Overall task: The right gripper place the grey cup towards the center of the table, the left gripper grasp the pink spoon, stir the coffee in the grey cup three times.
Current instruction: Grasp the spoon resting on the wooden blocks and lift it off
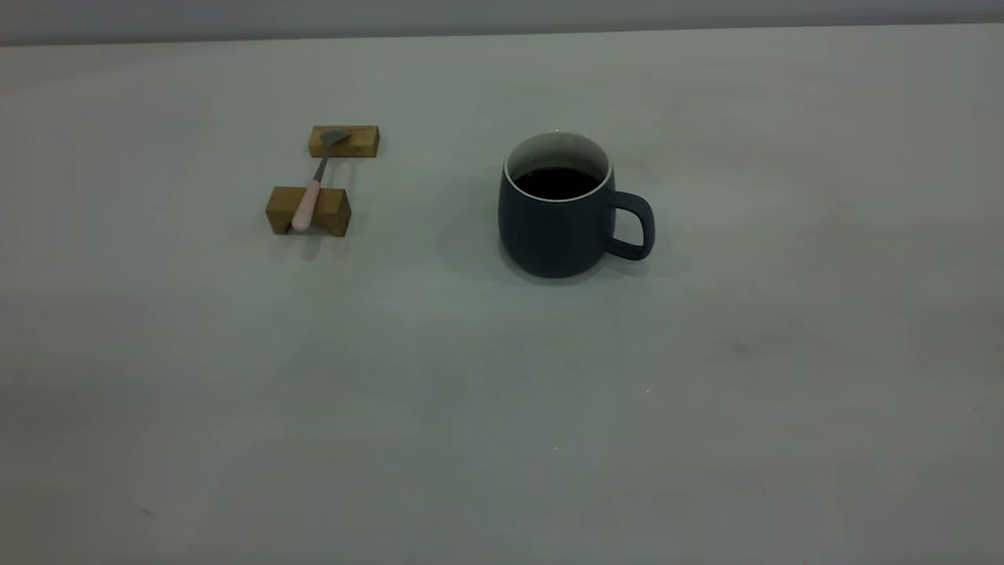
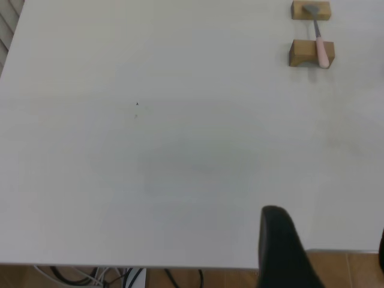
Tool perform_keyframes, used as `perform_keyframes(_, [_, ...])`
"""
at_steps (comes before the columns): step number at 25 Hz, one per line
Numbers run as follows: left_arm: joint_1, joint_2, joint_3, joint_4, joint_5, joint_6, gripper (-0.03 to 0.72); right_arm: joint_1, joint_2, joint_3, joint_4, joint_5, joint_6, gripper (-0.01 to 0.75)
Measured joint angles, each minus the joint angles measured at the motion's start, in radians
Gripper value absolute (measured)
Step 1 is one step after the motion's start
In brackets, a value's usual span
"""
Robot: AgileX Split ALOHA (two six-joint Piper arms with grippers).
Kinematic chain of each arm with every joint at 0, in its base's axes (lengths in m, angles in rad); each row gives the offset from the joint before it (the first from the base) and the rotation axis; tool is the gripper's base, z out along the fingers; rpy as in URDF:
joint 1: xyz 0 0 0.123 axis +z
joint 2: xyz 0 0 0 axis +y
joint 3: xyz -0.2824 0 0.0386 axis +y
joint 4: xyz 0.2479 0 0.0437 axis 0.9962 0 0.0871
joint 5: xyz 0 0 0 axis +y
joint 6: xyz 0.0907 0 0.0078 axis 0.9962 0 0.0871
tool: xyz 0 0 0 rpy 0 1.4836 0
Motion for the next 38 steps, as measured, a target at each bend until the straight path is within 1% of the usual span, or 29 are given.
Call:
perform_keyframes(5, [0.000,0.000,0.000,0.000,0.000,0.000,0.461,-0.042,-0.089,0.057,-0.004,-0.007,0.019,0.591])
perform_keyframes(16, [0.000,0.000,0.000,0.000,0.000,0.000,0.461,-0.043,-0.142,0.067,-0.011,-0.006,0.056,0.588])
perform_keyframes(38, [0.000,0.000,0.000,-0.011,0.000,0.000,0.461,-0.043,-0.143,0.067,-0.011,-0.006,0.056,0.472])
